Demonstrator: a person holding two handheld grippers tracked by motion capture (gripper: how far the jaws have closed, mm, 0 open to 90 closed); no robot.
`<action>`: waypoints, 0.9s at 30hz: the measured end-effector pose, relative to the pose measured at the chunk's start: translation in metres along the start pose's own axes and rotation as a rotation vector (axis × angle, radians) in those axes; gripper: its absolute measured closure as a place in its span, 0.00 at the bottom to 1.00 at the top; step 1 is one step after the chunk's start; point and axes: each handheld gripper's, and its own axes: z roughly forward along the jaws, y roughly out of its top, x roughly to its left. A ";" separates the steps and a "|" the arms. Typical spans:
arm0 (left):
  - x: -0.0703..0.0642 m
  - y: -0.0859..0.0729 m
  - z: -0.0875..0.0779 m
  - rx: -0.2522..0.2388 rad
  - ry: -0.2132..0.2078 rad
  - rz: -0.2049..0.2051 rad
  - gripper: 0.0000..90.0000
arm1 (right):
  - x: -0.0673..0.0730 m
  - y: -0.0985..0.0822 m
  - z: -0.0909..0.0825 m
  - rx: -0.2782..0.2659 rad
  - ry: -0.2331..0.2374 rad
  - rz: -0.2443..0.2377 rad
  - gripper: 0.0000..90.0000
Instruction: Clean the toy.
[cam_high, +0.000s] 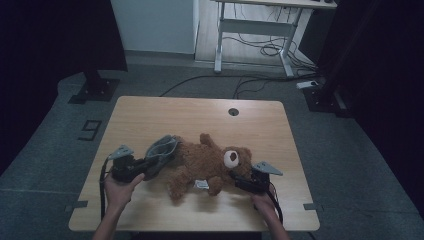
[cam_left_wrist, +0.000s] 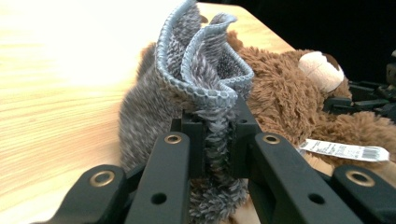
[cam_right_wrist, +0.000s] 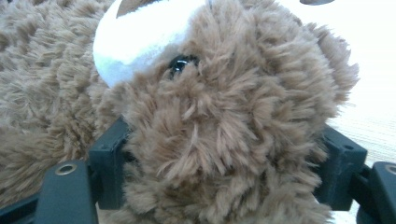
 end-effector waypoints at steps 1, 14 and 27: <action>0.002 -0.002 -0.006 -0.004 0.011 0.000 0.89 | 0.000 0.000 0.000 0.000 0.000 -0.001 0.25; 0.040 -0.051 -0.041 0.112 0.168 -0.038 0.87 | -0.001 0.002 0.001 0.007 0.001 -0.002 0.25; 0.035 -0.056 -0.024 0.193 0.248 0.029 0.41 | 0.000 0.002 -0.001 0.001 0.003 -0.012 0.19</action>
